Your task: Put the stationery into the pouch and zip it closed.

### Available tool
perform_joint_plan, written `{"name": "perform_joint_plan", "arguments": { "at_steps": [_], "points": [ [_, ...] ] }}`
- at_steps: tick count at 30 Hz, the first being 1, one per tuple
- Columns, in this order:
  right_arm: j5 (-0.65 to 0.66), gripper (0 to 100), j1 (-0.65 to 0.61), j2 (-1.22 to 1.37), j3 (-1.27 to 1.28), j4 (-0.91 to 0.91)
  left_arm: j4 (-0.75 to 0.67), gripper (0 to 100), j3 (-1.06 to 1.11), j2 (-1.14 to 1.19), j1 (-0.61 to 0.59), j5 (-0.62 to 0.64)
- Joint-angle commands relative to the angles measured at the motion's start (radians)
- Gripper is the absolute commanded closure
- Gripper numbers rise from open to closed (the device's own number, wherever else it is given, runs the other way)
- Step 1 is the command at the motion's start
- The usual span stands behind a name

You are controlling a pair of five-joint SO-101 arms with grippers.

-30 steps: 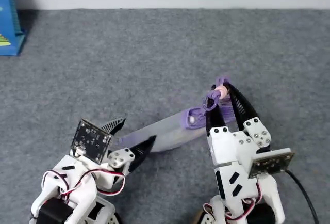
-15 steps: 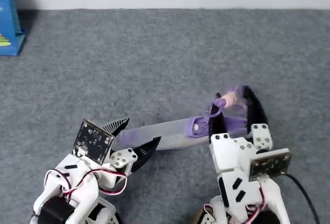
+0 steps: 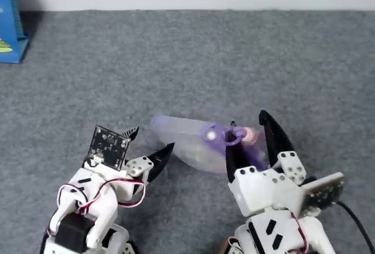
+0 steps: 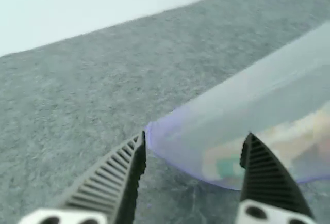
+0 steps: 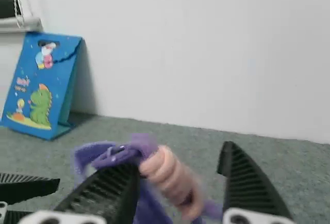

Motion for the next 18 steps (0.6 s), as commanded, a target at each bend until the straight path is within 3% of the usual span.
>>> {"name": "perform_joint_plan", "arguments": {
  "at_steps": [1, 5, 11, 18],
  "points": [
    [-0.012, 87.9, 0.03, 0.016, -0.012, -0.042, -0.029, 71, -0.013, -0.011, -0.035, 0.008],
    [-0.011, 99.6, 0.177, 0.016, 0.109, -0.114, -0.028, 71, -0.013, -0.011, -0.091, 0.031],
    [0.044, 98.4, 0.377, 0.016, 0.29, -0.225, -0.028, 71, -0.031, -0.011, -0.175, 0.069],
    [0.178, 97.9, 0.53, 0.016, 0.431, -0.159, -0.021, 71, -0.041, -0.011, -0.181, 0.078]
  ]
}}
